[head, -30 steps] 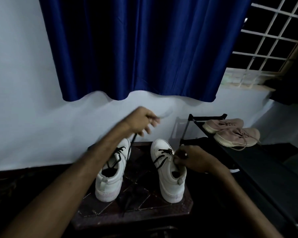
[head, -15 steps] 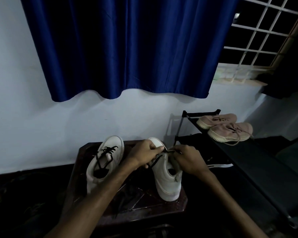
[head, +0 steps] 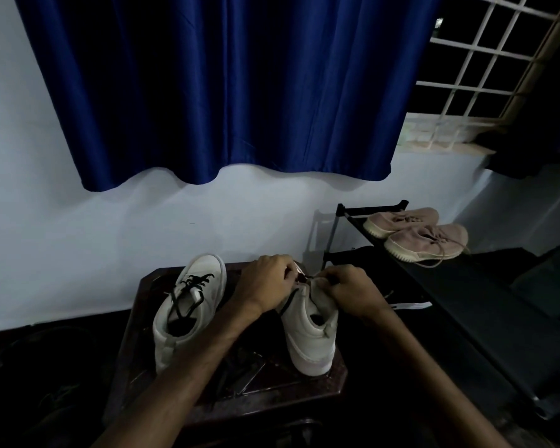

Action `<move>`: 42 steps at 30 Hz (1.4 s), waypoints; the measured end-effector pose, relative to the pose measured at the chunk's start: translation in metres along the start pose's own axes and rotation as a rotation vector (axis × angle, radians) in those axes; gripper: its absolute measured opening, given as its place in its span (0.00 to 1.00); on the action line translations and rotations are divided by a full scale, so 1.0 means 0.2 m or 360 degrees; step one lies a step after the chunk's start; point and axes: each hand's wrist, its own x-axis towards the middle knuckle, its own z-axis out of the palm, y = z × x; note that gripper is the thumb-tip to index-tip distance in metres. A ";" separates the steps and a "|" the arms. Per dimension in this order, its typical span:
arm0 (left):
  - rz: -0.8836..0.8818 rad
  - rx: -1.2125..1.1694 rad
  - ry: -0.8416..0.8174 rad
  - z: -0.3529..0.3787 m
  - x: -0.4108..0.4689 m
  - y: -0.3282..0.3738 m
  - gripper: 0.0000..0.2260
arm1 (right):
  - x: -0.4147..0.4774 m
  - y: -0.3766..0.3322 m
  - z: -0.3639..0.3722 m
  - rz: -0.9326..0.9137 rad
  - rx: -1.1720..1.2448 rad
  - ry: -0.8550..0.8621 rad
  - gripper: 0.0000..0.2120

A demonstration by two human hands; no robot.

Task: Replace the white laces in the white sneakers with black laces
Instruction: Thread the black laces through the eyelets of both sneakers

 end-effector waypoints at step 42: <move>0.0069 0.0288 -0.0203 0.05 0.07 0.09 0.10 | 0.02 0.05 0.06 0.0118 0.0219 0.0143 0.09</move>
